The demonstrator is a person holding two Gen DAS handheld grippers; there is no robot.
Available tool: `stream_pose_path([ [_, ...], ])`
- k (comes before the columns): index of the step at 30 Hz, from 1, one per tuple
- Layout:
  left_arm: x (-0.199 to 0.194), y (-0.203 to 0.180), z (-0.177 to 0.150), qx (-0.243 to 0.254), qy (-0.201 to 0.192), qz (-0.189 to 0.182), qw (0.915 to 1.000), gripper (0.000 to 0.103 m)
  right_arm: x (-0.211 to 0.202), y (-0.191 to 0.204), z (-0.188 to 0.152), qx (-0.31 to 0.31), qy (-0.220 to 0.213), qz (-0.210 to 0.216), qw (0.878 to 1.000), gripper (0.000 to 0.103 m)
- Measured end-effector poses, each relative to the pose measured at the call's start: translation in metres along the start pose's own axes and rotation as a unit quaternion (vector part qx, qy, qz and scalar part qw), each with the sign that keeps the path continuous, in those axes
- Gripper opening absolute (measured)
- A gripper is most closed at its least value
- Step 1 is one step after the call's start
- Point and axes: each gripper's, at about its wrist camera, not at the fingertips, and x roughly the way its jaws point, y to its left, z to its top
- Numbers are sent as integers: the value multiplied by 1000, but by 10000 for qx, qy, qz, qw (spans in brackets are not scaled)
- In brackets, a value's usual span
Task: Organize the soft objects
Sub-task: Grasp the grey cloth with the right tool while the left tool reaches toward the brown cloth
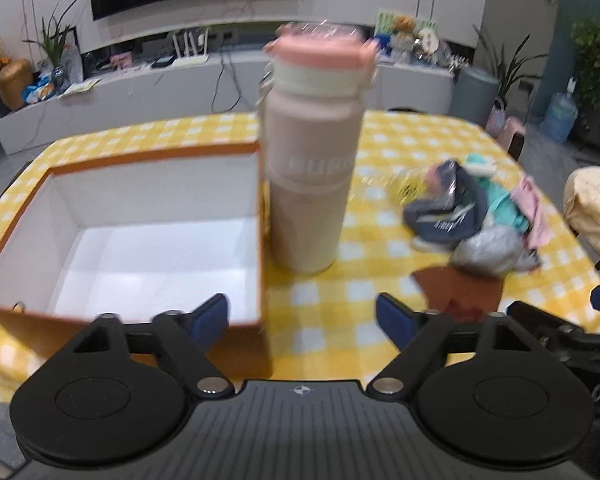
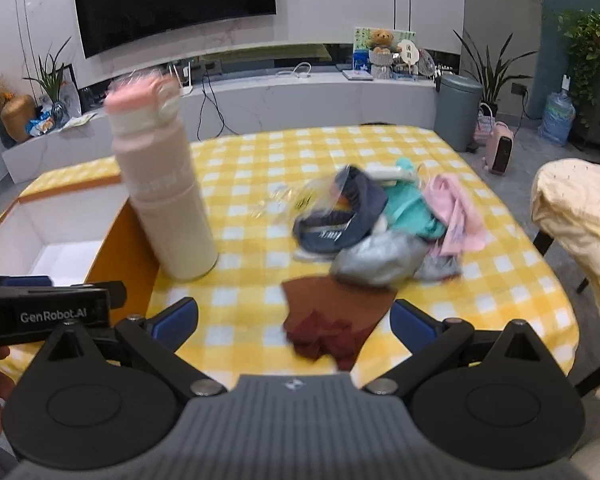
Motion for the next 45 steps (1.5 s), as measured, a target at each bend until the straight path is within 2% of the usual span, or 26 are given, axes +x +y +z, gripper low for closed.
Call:
stream_pose_path([
  [5,8,-16,17,-67,-77,-169,9998,88,10,-49,25,-76,-48,-404,9991,100],
  [9,17,-37,26,-2,-83,-290,9995,92,39,-95,34,-119,114,-498,9986,100],
  [13,25,-45,26,-449,-353,-735,9957,92,83,-137,29,-50,426,-635,9971,98],
  [15,30,-52,27,-516,-421,-741,9950,92,102,-150,27,180,584,-419,9973,89],
  [19,46,-71,23,23,-286,-592,9978,86,135,-148,23,199,739,234,9968,88],
  [23,63,-85,15,616,137,-467,9969,81,161,-127,24,57,847,468,9953,88],
  [25,69,-86,11,617,289,-443,9967,82,176,-120,24,175,981,428,9941,76],
  [27,74,-85,9,454,449,-435,9970,83,188,-114,23,211,1114,226,9933,37],
  [28,76,-85,8,411,460,-445,9971,85,192,-113,23,228,1162,160,9928,31],
  [30,76,-86,7,481,356,-414,9974,88,192,-115,21,347,1116,283,9927,6],
  [31,78,-88,7,600,327,-412,9968,89,190,-116,20,379,1079,309,9930,1],
  [36,88,-97,5,1071,445,-772,9902,98,169,-126,22,257,859,189,9958,0],
  [41,103,-108,-4,1349,602,-1063,9833,98,131,-141,27,424,602,266,9969,0],
  [45,121,-125,-7,1459,955,-1272,9764,98,102,-147,26,543,493,340,9967,0],
])
